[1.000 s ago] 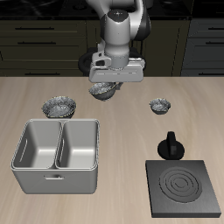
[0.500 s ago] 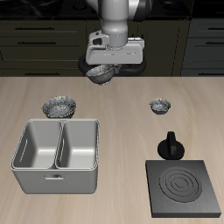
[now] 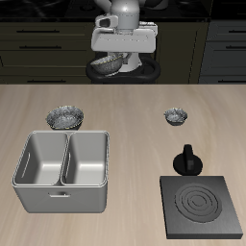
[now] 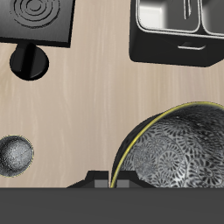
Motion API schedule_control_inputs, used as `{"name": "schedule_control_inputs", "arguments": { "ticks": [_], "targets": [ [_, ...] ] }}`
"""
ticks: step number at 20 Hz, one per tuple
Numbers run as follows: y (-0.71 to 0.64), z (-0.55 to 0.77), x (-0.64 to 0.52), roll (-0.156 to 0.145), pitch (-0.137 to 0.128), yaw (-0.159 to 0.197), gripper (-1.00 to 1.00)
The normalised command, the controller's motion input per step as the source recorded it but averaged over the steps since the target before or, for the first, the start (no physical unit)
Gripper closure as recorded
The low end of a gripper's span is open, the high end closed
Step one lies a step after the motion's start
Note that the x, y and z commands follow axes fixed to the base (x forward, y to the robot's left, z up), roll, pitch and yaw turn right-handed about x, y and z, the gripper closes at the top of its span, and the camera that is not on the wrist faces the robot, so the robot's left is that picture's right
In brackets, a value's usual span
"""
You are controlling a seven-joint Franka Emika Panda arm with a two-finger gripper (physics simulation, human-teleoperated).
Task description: Place the medium-sized bowl inside the left compartment of the bowl drainer
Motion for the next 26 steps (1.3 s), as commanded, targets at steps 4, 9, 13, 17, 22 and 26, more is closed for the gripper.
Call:
{"name": "schedule_control_inputs", "arguments": {
  "ticks": [4, 9, 13, 17, 22, 26],
  "targets": [
    [-0.06, 0.07, 0.18, -0.023, 0.014, 0.006, 1.0],
    [-0.21, 0.03, 0.33, -0.002, 0.039, -0.024, 1.0],
    [-0.19, 0.2, 0.35, -0.025, 0.015, -0.022, 1.0],
    [-0.16, 0.18, 0.46, -0.007, 0.052, -0.024, 1.0],
    [-0.11, 0.16, 0.35, 0.005, 0.032, -0.005, 1.0],
    [-0.1, 0.19, 0.45, -0.005, 0.033, -0.005, 1.0]
  ]
}}
